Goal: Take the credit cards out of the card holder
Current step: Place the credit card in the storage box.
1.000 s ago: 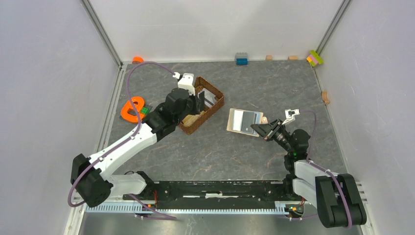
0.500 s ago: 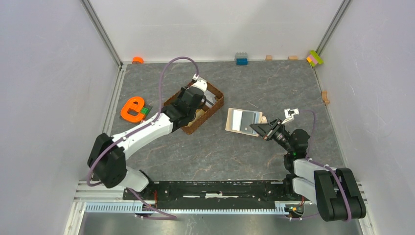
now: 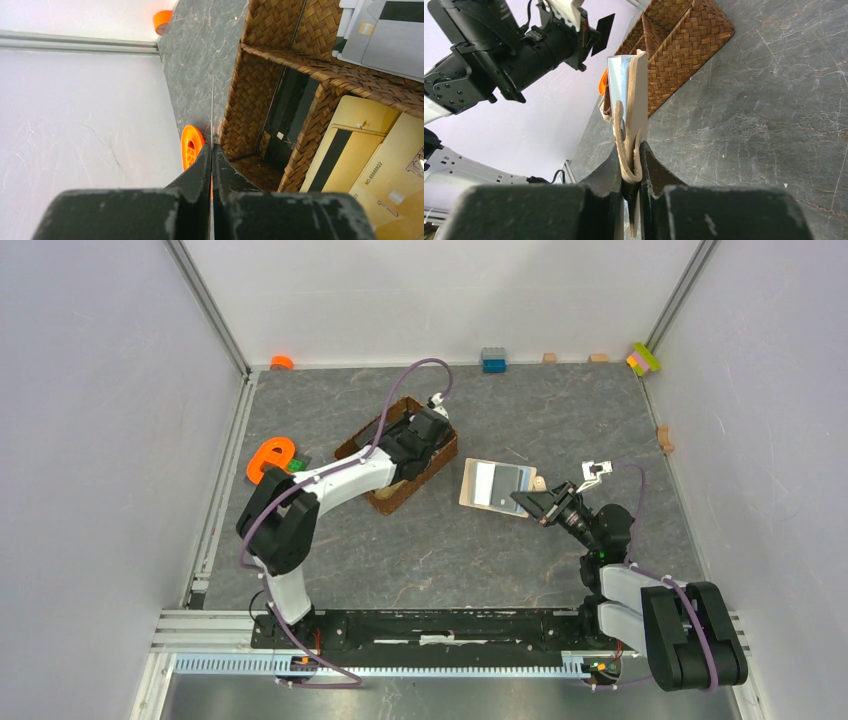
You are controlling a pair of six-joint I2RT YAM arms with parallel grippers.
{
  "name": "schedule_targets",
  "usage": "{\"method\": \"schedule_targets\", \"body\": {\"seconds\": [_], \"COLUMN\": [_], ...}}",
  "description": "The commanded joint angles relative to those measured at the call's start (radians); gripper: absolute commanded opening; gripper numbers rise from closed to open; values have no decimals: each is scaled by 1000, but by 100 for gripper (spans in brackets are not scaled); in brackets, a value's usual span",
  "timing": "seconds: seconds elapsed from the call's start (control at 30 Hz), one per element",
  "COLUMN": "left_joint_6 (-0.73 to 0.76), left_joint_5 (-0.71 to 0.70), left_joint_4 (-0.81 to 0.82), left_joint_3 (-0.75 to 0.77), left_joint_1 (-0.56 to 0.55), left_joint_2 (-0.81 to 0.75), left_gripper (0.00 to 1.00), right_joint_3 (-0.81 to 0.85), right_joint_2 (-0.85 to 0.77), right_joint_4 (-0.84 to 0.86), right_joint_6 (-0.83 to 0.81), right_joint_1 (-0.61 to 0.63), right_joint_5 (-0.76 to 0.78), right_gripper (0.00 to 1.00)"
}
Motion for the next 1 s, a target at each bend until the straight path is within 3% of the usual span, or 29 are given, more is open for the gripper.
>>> {"method": "schedule_targets", "body": {"seconds": [0.0,0.5,0.63,0.77,0.8,0.83,0.87,0.97], "left_joint_6": [64,-10,-22,-78,-95,-114,-132,-175], "left_joint_5": [-19,53,28,-11,-9,-7,-11,-55], "left_joint_4": [-56,-165,-161,-200,-214,-224,-238,-268], "left_joint_3": [70,121,115,128,133,137,142,166], "left_joint_1": [21,53,55,46,39,30,14,-46], "left_joint_2": [60,185,174,115,97,73,52,0], "left_gripper": [2,5,32,49,60,84,99,100], "right_joint_3": [21,18,18,19,19,21,21,24], "right_joint_2": [-15,6,5,5,8,10,12,15], "right_joint_4": [64,84,85,78,76,76,76,78], "right_joint_6": [6,16,18,14,13,14,16,18], "right_joint_1": [-3,-3,-3,-3,-3,-3,-3,-4], "right_joint_5": [-19,-23,-25,-24,-23,-25,-26,-29], "right_gripper": [0,0,0,0,0,0,0,0]}}
